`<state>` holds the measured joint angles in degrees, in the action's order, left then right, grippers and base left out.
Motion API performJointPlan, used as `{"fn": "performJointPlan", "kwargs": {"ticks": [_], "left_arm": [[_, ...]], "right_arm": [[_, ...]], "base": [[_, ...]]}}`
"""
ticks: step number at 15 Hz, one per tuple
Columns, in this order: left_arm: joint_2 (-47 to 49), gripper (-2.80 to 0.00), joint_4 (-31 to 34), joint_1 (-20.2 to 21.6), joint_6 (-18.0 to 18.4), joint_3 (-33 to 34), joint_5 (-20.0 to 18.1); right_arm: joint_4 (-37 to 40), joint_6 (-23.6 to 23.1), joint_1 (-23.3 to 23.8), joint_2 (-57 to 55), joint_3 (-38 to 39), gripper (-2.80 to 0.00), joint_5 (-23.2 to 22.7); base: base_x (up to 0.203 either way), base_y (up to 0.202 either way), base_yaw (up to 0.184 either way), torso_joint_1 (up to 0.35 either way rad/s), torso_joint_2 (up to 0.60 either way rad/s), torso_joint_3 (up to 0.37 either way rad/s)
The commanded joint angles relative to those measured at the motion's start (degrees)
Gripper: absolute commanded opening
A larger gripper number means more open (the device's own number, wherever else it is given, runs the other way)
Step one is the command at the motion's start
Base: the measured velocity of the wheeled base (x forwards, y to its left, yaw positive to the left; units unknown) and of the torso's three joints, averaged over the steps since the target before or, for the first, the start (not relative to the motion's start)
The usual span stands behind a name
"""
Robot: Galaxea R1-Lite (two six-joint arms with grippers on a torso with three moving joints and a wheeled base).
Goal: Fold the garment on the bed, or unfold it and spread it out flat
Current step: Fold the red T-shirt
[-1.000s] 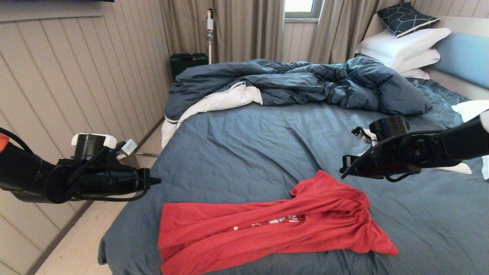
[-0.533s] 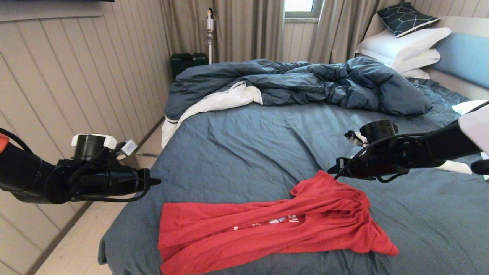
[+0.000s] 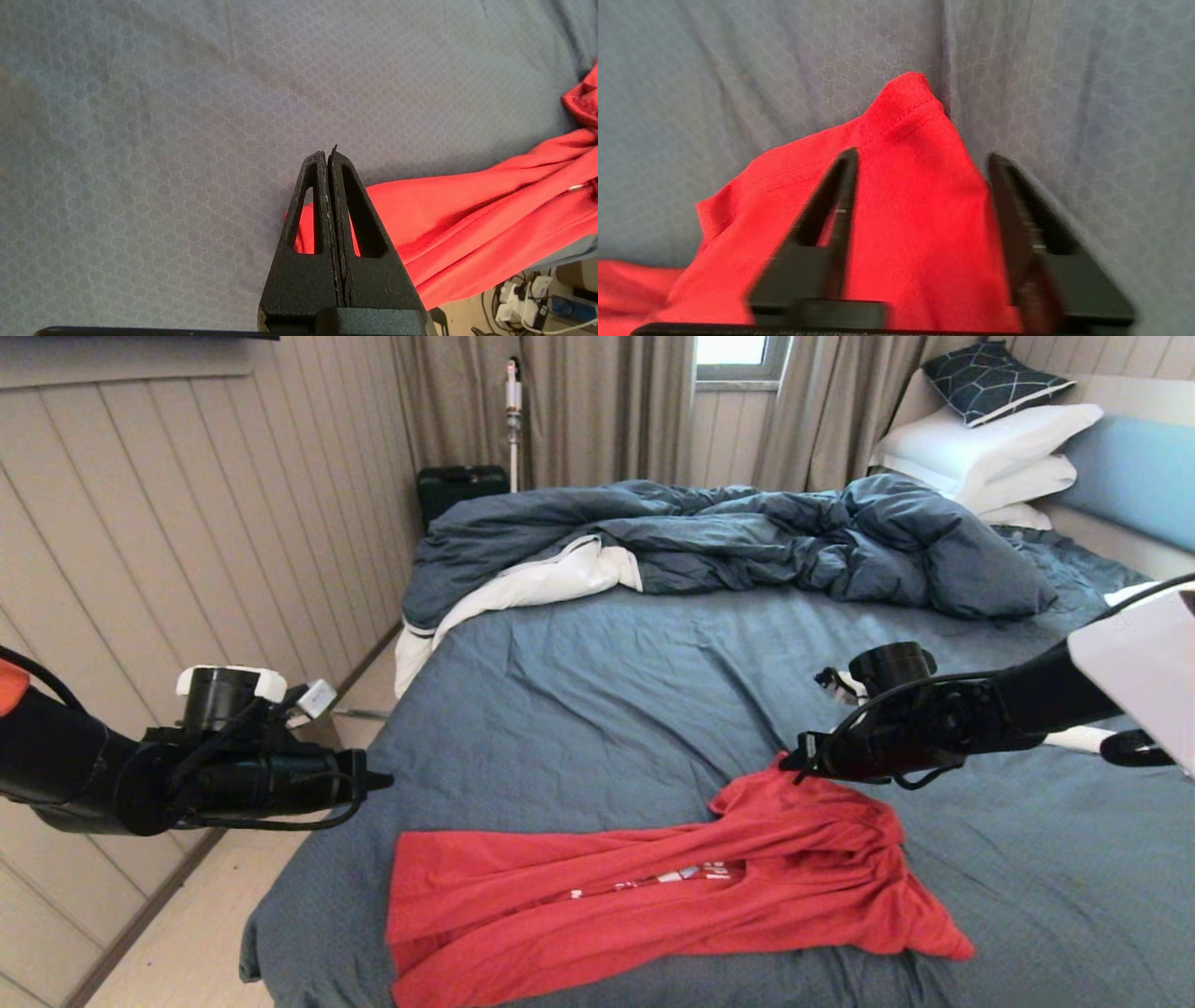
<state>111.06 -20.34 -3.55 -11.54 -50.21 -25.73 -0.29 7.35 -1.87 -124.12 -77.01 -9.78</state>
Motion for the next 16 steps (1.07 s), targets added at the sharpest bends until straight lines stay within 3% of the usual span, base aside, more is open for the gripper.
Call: {"fn": "performJointPlan", "kwargs": {"ticks": [1,10,16], "left_arm": [[0.7,-2.8,-0.1,0.0,-0.1,-0.1,-0.2],[0.7,-2.8,-0.1,-0.1,-0.1,0.1,-0.3],[0.3,-2.8,-1.3,-0.1,0.0,1.6,-0.3]], "right_arm": [[-0.1,0.0,-0.2,-0.9,-0.1,-2.8,-0.1],[0.1,0.9,-0.1,5.1,0.3,-2.8,0.0],[-0.1,0.4,-0.9,21.6,12.7,-2.8,-0.1]], "base": [[0.0,0.0,0.0,0.0,0.0,0.0],[0.0,0.0,0.0,0.0,0.0,0.0],[0.0,0.0,0.0,0.0,0.0,0.0]]}}
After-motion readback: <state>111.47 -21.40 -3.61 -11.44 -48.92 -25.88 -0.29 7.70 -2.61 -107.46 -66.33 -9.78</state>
